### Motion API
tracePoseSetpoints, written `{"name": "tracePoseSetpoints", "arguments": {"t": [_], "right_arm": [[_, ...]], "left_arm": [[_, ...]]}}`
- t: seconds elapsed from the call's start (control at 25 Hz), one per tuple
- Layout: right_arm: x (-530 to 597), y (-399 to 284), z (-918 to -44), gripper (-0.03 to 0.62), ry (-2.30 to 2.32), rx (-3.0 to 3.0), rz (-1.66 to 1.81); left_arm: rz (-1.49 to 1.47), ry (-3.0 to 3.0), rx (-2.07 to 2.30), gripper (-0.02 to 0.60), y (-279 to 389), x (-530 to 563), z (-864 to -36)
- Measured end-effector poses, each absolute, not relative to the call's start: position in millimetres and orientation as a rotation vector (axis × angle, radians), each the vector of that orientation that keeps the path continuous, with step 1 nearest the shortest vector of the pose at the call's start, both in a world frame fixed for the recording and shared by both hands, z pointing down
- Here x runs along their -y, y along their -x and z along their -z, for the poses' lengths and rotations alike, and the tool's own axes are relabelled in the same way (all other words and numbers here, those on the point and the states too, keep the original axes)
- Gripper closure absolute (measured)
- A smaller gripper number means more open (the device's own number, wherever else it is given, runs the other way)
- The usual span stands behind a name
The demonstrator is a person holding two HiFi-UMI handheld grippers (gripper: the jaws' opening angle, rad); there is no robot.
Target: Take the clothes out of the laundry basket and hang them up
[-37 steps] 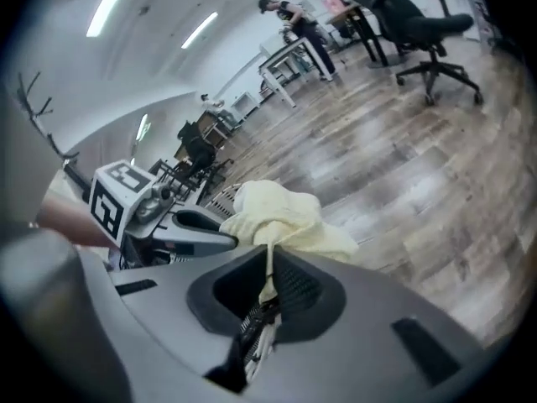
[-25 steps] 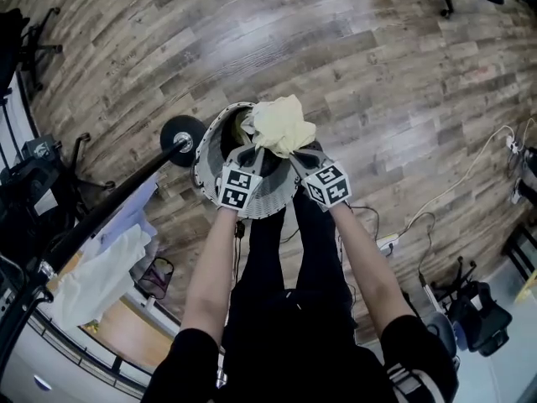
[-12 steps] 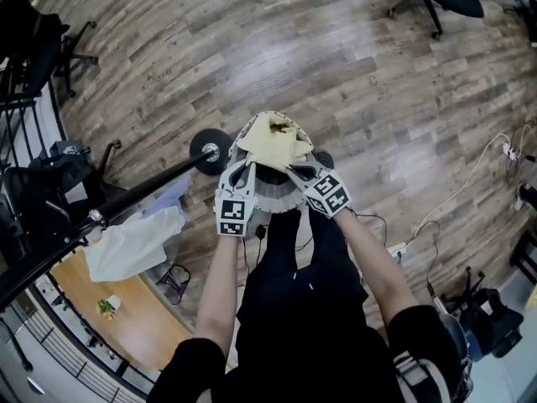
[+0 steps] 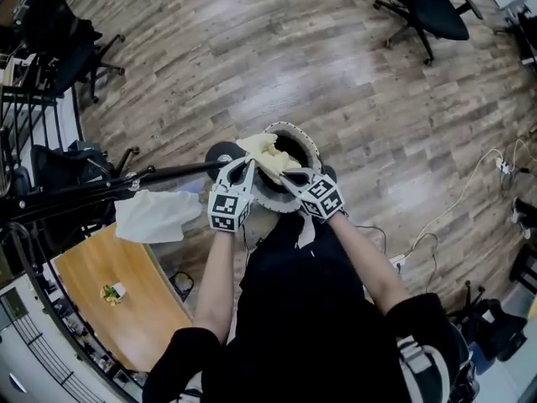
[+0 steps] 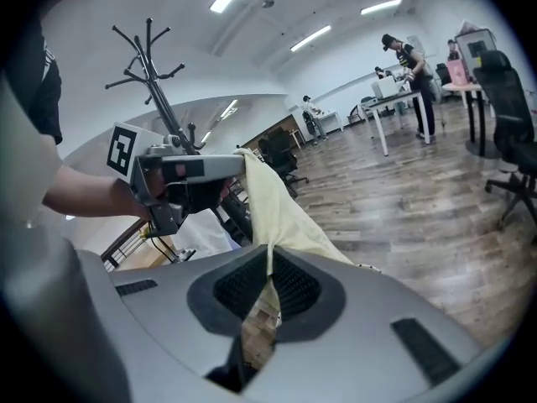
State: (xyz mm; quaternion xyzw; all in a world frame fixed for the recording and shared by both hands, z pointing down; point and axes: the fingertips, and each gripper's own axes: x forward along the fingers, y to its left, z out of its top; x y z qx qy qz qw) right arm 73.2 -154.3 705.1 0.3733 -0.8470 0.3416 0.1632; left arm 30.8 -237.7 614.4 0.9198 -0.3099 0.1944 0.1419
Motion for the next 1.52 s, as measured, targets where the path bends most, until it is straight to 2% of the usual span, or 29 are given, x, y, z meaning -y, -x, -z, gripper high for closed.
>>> {"name": "tracePoseSetpoints", "arguments": {"t": [0.24, 0.4, 0.6, 0.76, 1.0, 1.2, 1.28, 1.44, 1.52], "right_arm": [[151, -80, -670, 0.562, -1.074, 2.459, -0.910], [146, -99, -659, 0.475, -1.078, 2.529, -0.890], [155, -142, -638, 0.388, -1.057, 2.699, -1.137], [155, -169, -629, 0.388, -0.938, 2.753, -1.262], [185, -193, -680, 0.371, -0.904, 2.500, -0.915], [219, -172, -715, 0.337, -0.770, 2.380, -0.702], [229, -167, -725, 0.281, -0.742, 2.349, -0.643], [240, -140, -741, 0.111, -0.616, 2.366, -0.521], [239, -116, -750, 0.071, -0.493, 2.393, -0.494]], "left_arm": [[-0.551, -2.758, 0.807, 0.554, -34, 231, -570], [-0.487, -2.792, 0.728, 0.554, -40, 220, -536], [-0.430, -2.830, 0.759, 0.554, -55, 216, -497], [-0.244, -2.793, 0.858, 0.554, -51, 224, -458], [-0.135, -2.855, 0.835, 0.554, -71, 207, -408], [-0.098, -2.897, 0.860, 0.554, -79, 181, -366], [-0.108, -2.919, 0.864, 0.554, -82, 171, -353], [-0.180, -2.955, 0.915, 0.554, -85, 153, -341], [-0.243, -2.939, 0.947, 0.554, -88, 141, -345]]}}
